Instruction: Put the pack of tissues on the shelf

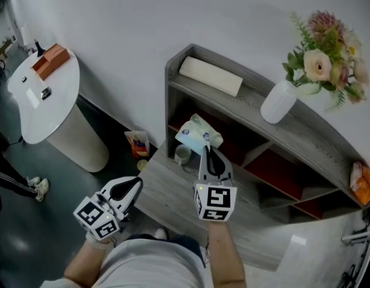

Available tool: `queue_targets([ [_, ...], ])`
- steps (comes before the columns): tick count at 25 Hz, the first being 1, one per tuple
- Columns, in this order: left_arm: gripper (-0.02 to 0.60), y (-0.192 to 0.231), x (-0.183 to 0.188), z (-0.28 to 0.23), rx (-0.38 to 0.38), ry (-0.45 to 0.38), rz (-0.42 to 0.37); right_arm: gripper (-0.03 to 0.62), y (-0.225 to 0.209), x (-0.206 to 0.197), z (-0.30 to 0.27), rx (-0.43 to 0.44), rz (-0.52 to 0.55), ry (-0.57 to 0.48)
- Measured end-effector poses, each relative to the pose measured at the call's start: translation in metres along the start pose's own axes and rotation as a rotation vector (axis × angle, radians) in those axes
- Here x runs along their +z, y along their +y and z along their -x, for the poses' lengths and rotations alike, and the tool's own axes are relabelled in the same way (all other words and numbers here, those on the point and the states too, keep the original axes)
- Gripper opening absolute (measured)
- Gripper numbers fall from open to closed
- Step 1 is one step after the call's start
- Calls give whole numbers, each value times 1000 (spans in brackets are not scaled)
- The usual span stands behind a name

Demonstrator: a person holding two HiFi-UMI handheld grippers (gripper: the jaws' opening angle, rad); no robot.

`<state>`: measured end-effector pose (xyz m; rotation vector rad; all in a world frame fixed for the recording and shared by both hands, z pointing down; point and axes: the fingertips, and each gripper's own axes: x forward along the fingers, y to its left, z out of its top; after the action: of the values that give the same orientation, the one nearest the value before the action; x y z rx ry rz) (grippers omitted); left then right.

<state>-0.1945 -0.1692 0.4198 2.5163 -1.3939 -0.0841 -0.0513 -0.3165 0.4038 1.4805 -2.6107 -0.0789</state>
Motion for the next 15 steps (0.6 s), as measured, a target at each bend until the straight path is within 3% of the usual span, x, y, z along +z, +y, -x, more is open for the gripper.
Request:
queue_targets([
  [7,17,26,-6,8,74,-5,32,26,1,-12,-47,-7,53,53],
  [15,17,38,-13,6,106,10,55,26,11,-26,-81,7,155,112],
])
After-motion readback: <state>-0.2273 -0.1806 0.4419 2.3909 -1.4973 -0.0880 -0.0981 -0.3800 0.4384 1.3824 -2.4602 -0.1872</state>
